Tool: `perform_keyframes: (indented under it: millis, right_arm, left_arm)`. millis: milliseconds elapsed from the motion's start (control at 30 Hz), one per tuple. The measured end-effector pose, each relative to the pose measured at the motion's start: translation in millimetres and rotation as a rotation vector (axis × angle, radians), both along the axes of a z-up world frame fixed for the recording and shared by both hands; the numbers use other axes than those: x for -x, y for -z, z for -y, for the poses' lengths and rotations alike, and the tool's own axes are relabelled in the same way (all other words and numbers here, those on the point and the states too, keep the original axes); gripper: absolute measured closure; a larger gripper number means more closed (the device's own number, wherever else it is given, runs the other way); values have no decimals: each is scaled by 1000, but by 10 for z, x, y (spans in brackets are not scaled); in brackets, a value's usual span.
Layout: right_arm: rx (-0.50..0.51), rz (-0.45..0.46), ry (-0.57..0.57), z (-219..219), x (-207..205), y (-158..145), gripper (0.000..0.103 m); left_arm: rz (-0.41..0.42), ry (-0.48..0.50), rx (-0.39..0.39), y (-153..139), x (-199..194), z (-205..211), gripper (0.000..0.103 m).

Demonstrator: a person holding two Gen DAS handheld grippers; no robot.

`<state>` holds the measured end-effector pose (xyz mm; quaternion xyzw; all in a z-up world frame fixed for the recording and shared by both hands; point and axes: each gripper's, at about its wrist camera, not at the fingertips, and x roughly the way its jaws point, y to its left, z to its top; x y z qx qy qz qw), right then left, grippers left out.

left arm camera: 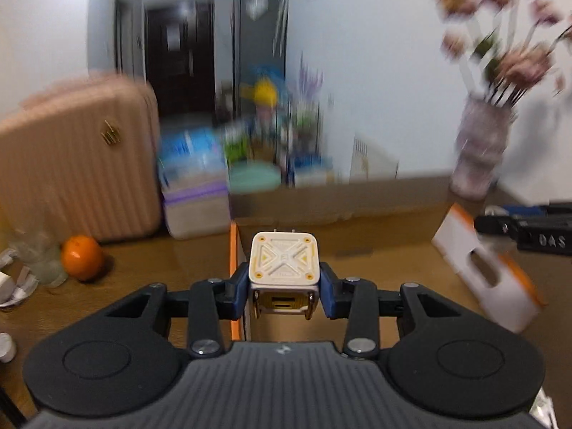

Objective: Organize rigid objects
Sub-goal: 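Lower the white cube into the box with the left tool while the right tool drops the tape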

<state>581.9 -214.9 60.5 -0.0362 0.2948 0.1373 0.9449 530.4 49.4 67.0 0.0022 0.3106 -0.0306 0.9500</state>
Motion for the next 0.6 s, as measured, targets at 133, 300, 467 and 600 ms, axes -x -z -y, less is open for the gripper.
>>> perform_keyframes:
  millis: [133,300,467,600]
  right_arm:
    - [70,-168,24,-131,-730,298,61]
    - [162,-211,63,-327,-1040,609,61]
    - [207,-212,64,-406,-1041,675,53]
    - [183,-164,78,-356,-894,478,37]
  left_arm:
    - [-128,5,-14,237,-589,-83,64]
    - [-180,57,-81,486,-811,-42,63]
    - [-198,39,-64,517,-901,11,61]
    - [-172,25,-35,381,-807,-21,56]
